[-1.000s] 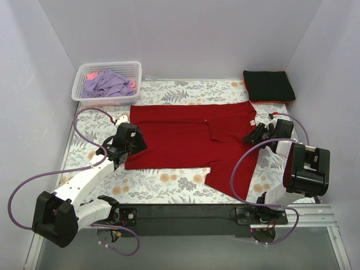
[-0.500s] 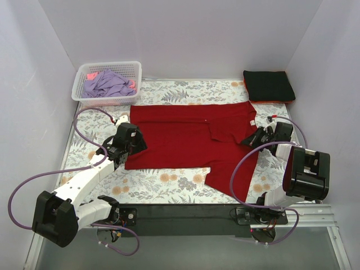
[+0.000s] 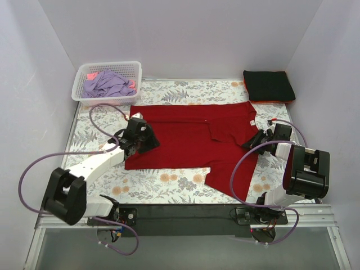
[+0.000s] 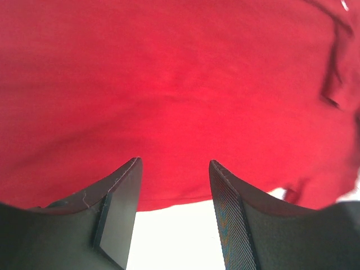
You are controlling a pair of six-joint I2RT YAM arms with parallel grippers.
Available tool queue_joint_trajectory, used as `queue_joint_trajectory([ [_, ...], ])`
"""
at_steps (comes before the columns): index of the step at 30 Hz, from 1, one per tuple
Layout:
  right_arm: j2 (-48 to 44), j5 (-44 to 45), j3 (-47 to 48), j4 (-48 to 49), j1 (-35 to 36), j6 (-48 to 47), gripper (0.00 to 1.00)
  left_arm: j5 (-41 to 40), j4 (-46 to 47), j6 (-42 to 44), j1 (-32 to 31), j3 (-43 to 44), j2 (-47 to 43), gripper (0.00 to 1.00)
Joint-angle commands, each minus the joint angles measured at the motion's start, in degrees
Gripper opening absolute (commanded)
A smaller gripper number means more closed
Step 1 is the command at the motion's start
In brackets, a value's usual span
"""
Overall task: Fold and stack the t-shirts
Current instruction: Fold the tshirt
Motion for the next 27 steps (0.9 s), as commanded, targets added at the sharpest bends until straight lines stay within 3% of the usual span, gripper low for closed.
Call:
queue_joint_trajectory([
  [1,-2.09,6.59,3.56,-4.82,-0.45,-2.77,0.15,6.5,4.36,-3.64,-3.5,6.85,5.5,0.49],
  [16,-3.24,3.63,4.54,-5.54,-0.45,-2.61,0.2,3.96,7.0,-5.23,-17.48,36.13,37.92,0.47],
  [27,-1.75,0.72,2.69,-2.11,-0.45,-1.46,0.25,0.62,7.09,-4.08,-20.82,48.0,50.69,0.4],
])
